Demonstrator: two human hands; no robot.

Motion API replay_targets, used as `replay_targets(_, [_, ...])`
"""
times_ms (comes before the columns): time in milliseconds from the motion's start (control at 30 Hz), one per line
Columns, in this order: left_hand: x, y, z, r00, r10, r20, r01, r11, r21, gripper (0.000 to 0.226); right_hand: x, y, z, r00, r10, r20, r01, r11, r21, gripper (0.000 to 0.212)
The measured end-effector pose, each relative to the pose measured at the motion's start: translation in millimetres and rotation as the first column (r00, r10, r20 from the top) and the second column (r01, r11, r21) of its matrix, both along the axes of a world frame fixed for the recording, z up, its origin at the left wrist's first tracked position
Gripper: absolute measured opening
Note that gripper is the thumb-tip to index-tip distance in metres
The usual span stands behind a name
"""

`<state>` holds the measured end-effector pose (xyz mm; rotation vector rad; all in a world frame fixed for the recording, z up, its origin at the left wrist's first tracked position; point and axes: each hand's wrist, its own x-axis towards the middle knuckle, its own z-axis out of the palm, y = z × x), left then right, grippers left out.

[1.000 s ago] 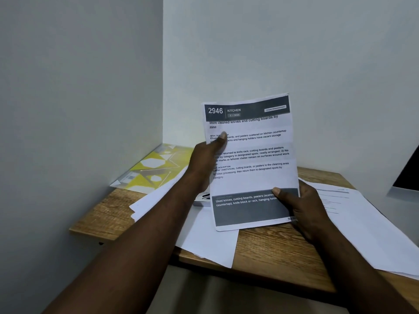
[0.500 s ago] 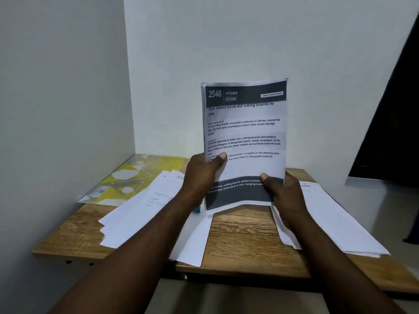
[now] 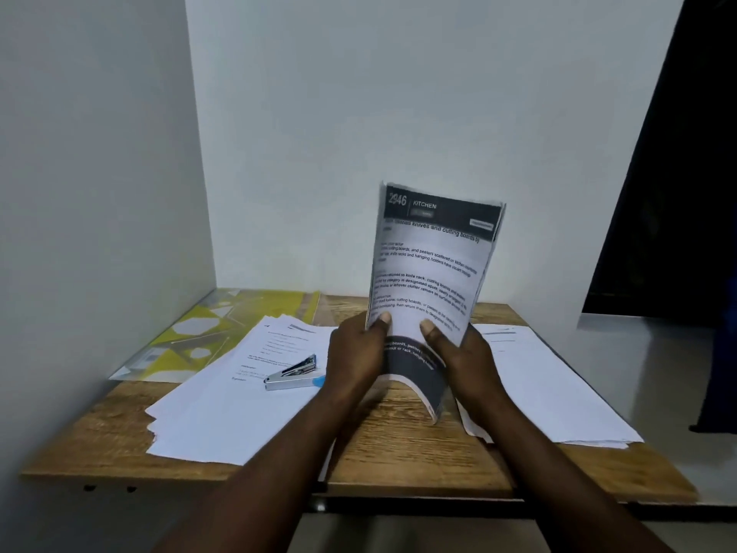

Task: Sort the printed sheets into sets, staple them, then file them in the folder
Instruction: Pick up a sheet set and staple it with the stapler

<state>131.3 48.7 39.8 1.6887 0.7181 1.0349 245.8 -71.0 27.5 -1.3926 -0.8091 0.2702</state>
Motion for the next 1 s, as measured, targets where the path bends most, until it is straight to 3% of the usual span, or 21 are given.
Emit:
replay_targets(100, [3.5, -10.8, 12.9, 0.999, -0.005, 0.051, 0.003, 0.999, 0.032, 0.019, -4.6, 5.0, 17.0, 0.996, -0.084, 0.020, 0.083, 0.995, 0.057, 0.028])
replay_targets(233, [5.4, -25.3, 12.8, 0.993, 0.028, 0.117, -0.039, 0.995, 0.093, 0.025, -11.9, 8.6, 19.7, 0.959, -0.191, 0.209, 0.179, 0.981, 0.074, 0.030])
replay_targets(367, [1.9, -29.7, -5.3, 0.997, 0.063, 0.034, -0.066, 0.991, 0.119, 0.027, -17.6, 7.0, 4.7, 0.922, -0.193, 0.336, 0.212, 0.977, -0.022, 0.028])
replay_targets(500, [0.4, -33.6, -26.5, 0.996, 0.009, -0.091, 0.003, 0.991, 0.133, 0.025, -20.4, 7.7, -21.0, 0.945, -0.104, 0.309, 0.175, 0.961, -0.214, 0.035])
replay_targets(667, [1.5, -32.8, -12.9, 0.998, 0.064, -0.021, -0.059, 0.982, 0.179, 0.031, -19.5, 8.2, -0.7, 0.942, -0.164, 0.293, 0.219, 0.962, -0.166, 0.028])
replay_targets(833, [6.4, -30.5, -24.8, 0.969, 0.081, -0.233, -0.042, 0.985, 0.169, 0.035, -33.4, 4.7, -7.1, 0.929, -0.067, 0.364, 0.181, 0.940, -0.289, 0.038])
replay_targets(1000, [8.5, -34.7, -25.6, 0.972, 0.123, -0.202, -0.087, 0.980, 0.176, 0.035, -33.4, 7.4, -13.1, 0.949, -0.106, 0.296, 0.187, 0.948, -0.259, 0.029])
